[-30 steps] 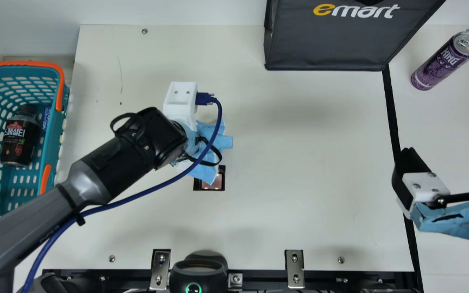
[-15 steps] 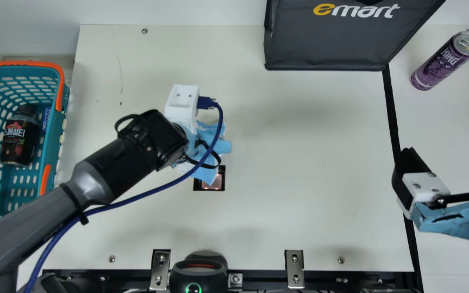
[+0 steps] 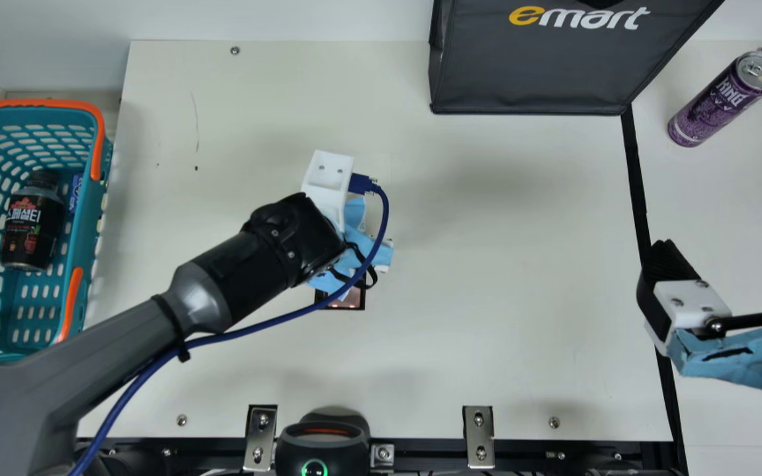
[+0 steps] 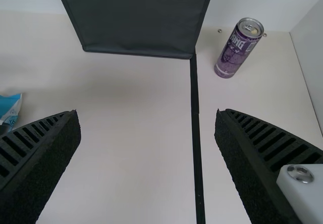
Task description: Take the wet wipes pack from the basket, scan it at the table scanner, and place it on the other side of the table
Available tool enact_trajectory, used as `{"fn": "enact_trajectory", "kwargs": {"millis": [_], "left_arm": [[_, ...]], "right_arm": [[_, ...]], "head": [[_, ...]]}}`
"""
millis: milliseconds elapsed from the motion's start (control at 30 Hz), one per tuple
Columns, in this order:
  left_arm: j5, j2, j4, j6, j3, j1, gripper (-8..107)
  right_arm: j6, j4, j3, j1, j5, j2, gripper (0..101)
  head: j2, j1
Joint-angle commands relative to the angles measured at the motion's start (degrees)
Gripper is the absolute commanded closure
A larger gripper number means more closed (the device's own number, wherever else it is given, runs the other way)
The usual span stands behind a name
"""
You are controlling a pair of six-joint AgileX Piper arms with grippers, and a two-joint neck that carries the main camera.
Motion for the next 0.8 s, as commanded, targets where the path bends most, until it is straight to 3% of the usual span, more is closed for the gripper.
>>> {"fn": "enact_trajectory", "kwargs": {"millis": [0,467,767], "left_arm": [[-0.4,0.5,0.1,-0.1,0.3,0.1,9],[-5.1,3.1,-3.2,1.5,2.6,2.2,9],[-6.6,3.5,-5.3,2.5,3.7,3.1,69]], "right_arm": [[0.0,0.0,0.0,0.0,0.0,0.0,6],[0.0,0.0,0.0,0.0,0.1,0.0,6],[0.0,0.0,0.0,0.0,0.1,0.0,6]], "head": [[0.1,-1.6],[0.1,-1.6],[0.1,-1.6]]}}
